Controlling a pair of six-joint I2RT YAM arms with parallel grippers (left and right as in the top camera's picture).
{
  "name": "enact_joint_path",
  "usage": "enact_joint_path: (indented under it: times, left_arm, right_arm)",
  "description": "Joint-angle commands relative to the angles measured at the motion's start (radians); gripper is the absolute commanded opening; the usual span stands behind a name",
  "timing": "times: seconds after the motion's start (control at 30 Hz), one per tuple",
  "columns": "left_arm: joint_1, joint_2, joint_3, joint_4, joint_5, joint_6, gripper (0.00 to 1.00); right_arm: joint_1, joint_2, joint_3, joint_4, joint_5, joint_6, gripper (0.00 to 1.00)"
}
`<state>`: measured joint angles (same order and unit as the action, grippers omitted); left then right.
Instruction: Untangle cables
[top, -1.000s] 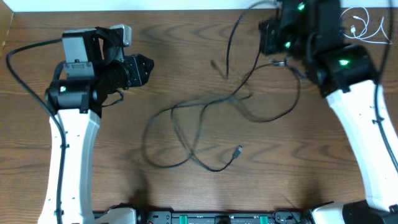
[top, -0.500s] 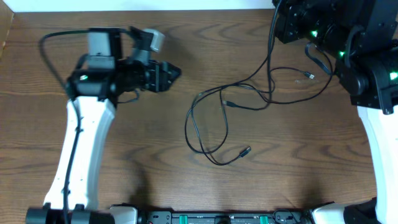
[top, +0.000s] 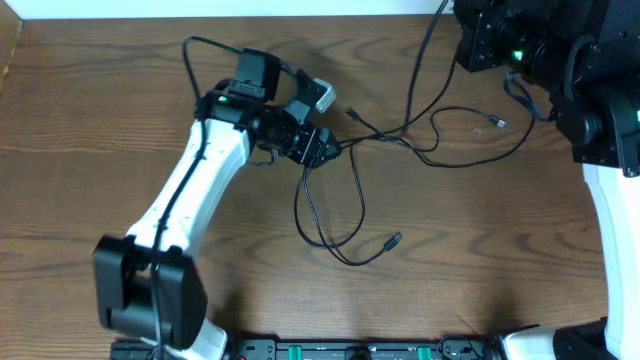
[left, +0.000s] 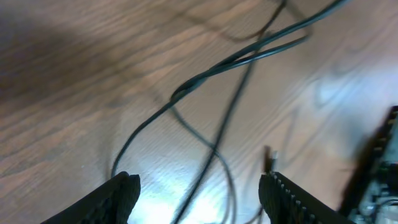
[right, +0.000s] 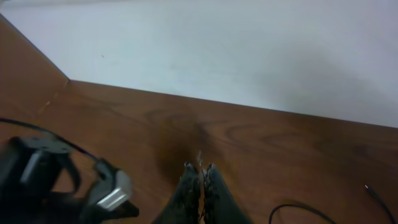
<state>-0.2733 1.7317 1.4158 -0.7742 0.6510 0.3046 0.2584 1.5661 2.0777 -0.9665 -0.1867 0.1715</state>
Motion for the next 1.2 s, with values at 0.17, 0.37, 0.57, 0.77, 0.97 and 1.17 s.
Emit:
enact_joint_path:
  times: [0.17, 0.37, 0.57, 0.77, 0.97, 1.17]
  left_arm:
    - [-0.029, 0.158, -0.001, 0.037, -0.064, 0.028, 0.67]
    - [-0.061, 0.224, -0.001, 0.071, -0.065, 0.028, 0.67]
    - [-0.071, 0.293, -0.001, 0.157, -0.072, 0.028, 0.66]
    - [-0.071, 0.299, -0.001, 0.179, -0.182, 0.027, 0.58]
    - [-0.071, 0.301, -0.001, 0.237, -0.183, 0.027, 0.58]
    - [-0.073, 0.317, -0.001, 0.265, -0.204, 0.027, 0.59]
  right_arm:
    - [-0.012, -0.001, 0.003, -0.014, -0.006, -0.016, 0.01]
    - [-0.026, -0.001, 0.003, -0.029, -0.006, -0.016, 0.01]
    - [-0.031, -0.001, 0.003, -0.048, -0.006, -0.032, 0.01]
    - [-0.031, -0.001, 0.003, -0.051, -0.006, -0.039, 0.01]
    - [-0.031, -0.001, 0.003, -0.055, -0.006, -0.039, 0.01]
    - [-0.031, -0.001, 0.003, -0.063, -0.006, -0.039, 0.01]
